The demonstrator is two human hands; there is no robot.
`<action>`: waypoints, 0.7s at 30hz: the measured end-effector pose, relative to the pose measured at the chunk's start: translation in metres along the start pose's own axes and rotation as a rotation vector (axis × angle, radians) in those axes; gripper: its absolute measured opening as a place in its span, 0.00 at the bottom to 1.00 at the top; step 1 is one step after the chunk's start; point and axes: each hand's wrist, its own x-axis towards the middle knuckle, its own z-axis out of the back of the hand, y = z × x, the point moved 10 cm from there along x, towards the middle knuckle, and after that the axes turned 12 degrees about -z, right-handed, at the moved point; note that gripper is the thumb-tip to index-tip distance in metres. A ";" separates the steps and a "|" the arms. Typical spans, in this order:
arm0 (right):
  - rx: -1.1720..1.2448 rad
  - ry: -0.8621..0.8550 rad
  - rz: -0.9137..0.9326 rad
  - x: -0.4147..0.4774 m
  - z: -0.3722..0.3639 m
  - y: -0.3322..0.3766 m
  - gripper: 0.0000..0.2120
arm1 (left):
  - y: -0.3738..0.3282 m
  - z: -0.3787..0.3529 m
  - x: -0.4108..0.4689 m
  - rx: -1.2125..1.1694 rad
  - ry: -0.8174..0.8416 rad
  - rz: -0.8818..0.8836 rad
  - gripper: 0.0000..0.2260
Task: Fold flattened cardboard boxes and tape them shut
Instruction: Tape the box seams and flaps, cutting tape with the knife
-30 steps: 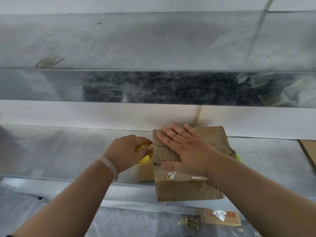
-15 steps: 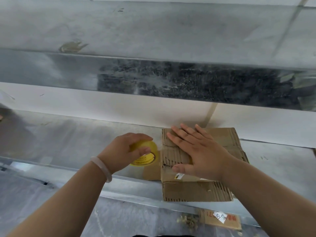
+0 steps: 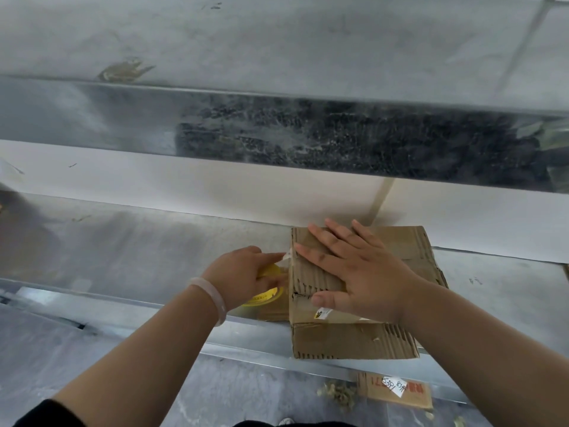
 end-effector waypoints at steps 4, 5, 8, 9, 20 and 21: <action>0.025 0.011 -0.001 0.001 0.001 -0.001 0.32 | 0.000 0.000 -0.001 -0.039 -0.077 -0.008 0.26; 0.027 0.005 -0.001 0.001 0.002 -0.001 0.32 | 0.004 -0.002 -0.004 -0.097 -0.091 -0.003 0.27; 0.009 0.000 -0.008 0.001 0.001 -0.002 0.33 | 0.018 -0.001 -0.018 -0.402 -0.242 0.018 0.25; 0.005 -0.004 -0.009 0.002 0.001 -0.002 0.34 | 0.023 0.002 -0.024 -0.483 -0.319 0.028 0.24; 0.005 -0.017 -0.022 0.000 0.000 -0.004 0.34 | 0.032 0.008 -0.039 -0.619 -0.549 0.075 0.17; 0.007 -0.017 -0.023 0.000 0.000 -0.004 0.34 | 0.032 0.006 -0.040 -0.648 -0.554 0.084 0.18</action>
